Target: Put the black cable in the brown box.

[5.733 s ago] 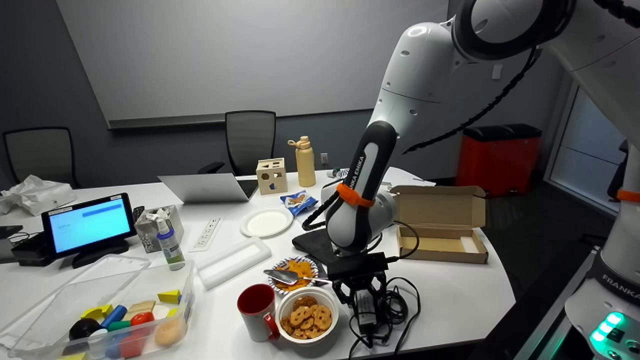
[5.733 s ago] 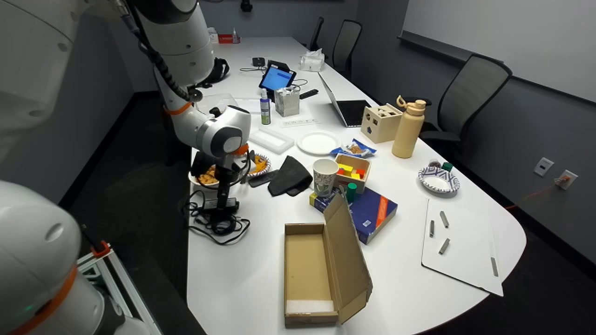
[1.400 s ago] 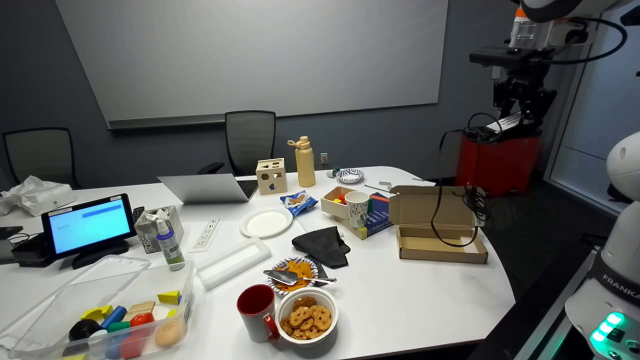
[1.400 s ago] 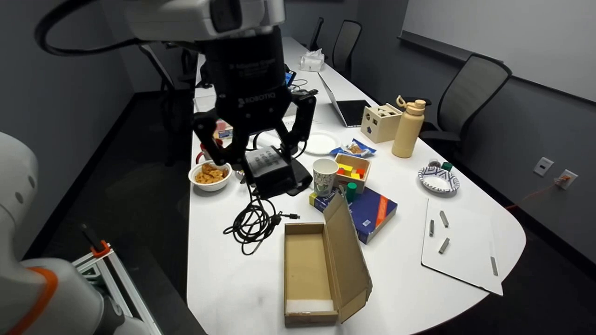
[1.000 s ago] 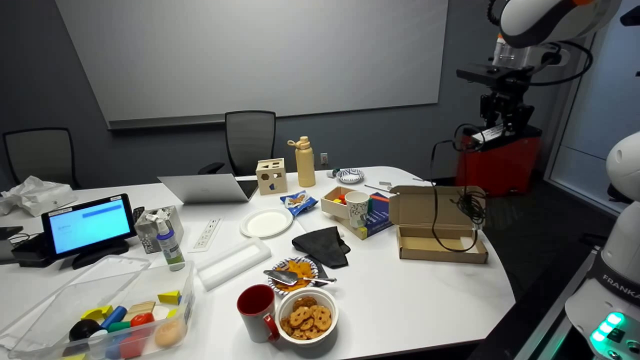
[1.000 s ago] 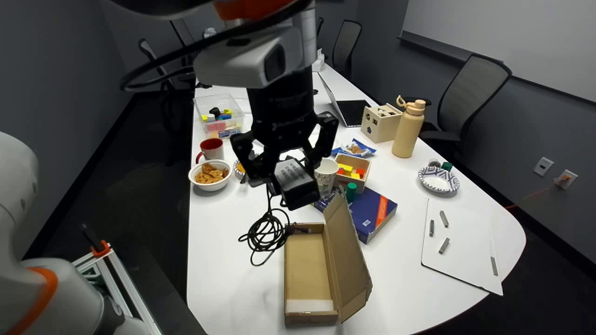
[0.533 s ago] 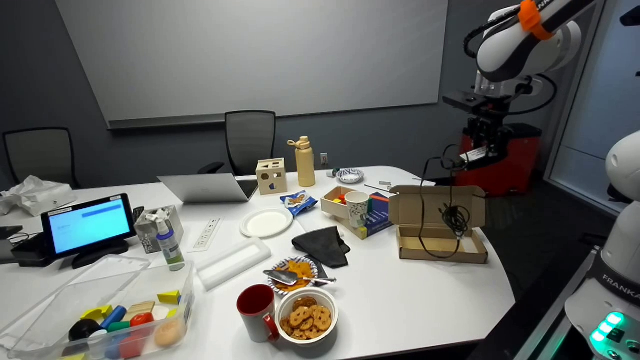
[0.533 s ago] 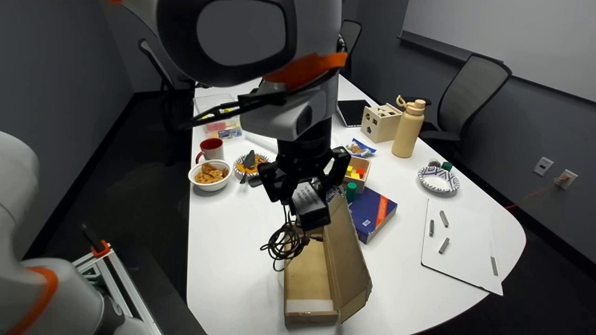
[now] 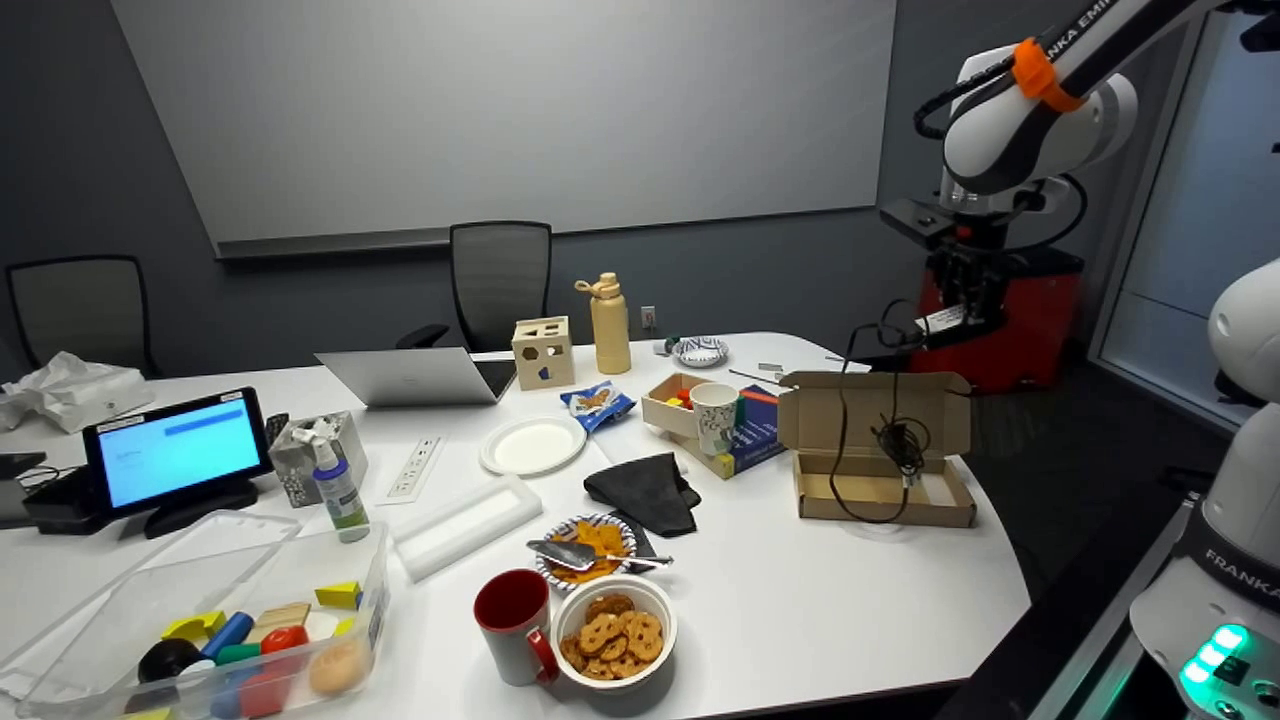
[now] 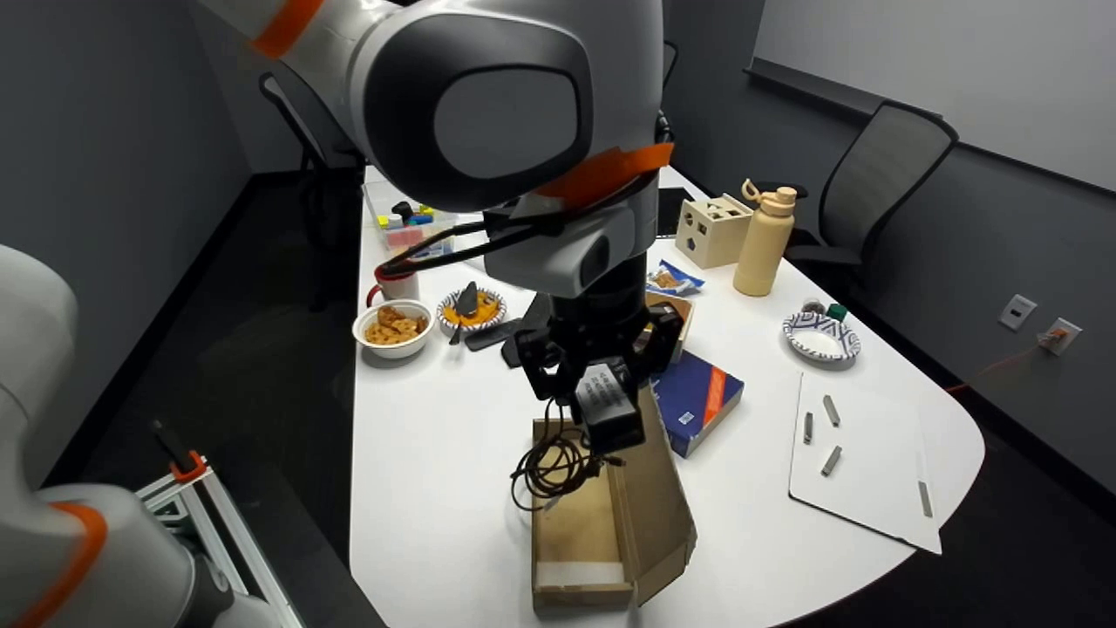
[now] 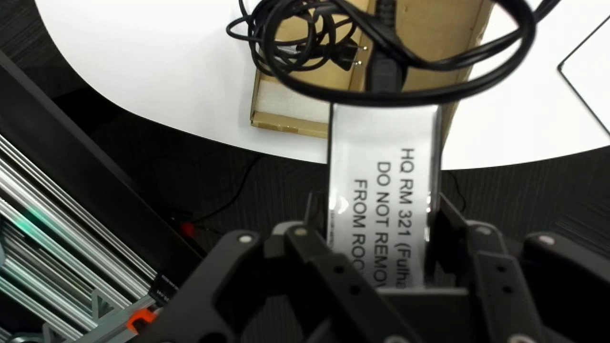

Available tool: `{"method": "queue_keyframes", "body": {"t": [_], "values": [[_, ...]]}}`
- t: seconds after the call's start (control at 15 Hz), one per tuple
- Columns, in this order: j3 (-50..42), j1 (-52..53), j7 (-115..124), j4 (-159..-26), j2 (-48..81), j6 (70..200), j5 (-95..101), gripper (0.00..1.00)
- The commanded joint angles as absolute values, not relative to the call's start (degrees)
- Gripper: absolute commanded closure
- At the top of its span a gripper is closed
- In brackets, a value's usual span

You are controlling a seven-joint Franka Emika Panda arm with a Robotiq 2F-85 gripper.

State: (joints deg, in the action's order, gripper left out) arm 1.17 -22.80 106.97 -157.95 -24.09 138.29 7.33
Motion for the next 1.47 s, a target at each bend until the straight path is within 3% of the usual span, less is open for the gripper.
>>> {"method": "queue_keyframes", "body": {"t": [0.0,1.4], "values": [[1.37,-24.32,111.39,-156.69,-23.37,139.87,11.84,0.72],[-1.54,-18.59,129.71,-155.22,-1.12,151.45,27.08,0.72]]}}
